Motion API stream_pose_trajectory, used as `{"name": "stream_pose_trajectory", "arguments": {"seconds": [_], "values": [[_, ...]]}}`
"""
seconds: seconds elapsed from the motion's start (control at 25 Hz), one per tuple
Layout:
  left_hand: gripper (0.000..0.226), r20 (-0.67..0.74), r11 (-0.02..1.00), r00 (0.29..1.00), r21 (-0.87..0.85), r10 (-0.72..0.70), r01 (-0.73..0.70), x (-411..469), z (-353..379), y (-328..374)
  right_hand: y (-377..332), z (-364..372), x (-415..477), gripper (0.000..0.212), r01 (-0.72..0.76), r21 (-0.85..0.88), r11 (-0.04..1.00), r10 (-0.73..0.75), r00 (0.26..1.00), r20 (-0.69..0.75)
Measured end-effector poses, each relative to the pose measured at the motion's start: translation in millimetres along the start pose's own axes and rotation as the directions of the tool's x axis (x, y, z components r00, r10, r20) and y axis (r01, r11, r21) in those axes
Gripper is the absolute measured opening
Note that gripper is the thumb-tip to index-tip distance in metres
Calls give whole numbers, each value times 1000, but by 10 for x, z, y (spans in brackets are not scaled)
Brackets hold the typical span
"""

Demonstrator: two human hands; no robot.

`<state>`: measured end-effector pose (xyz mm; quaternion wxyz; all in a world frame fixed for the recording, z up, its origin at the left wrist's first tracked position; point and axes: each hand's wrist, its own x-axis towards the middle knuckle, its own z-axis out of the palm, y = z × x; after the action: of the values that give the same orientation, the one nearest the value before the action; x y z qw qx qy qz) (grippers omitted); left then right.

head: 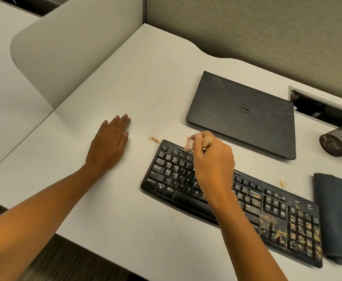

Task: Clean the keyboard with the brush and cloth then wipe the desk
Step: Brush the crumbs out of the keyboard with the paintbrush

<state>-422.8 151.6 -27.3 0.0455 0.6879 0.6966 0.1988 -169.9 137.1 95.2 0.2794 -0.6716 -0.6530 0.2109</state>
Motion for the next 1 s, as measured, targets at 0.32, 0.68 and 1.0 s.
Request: {"name": "stream_pose_trajectory", "arguments": {"seconds": [0.32,0.68,1.0], "values": [[56,-4,1000,1000,7,4,-4,1,15,-11,18,-42,3,36,6,-90,996,-7,1000,-10],[57,-1,1000,1000,13,3,-3,2,15,-13,-58,-114,55,26,-11,-179,984,23,998,61],[56,10,1000,1000,18,0,0,9,29,-23,-191,98,76,27,-183,250,951,88,934,346]]}}
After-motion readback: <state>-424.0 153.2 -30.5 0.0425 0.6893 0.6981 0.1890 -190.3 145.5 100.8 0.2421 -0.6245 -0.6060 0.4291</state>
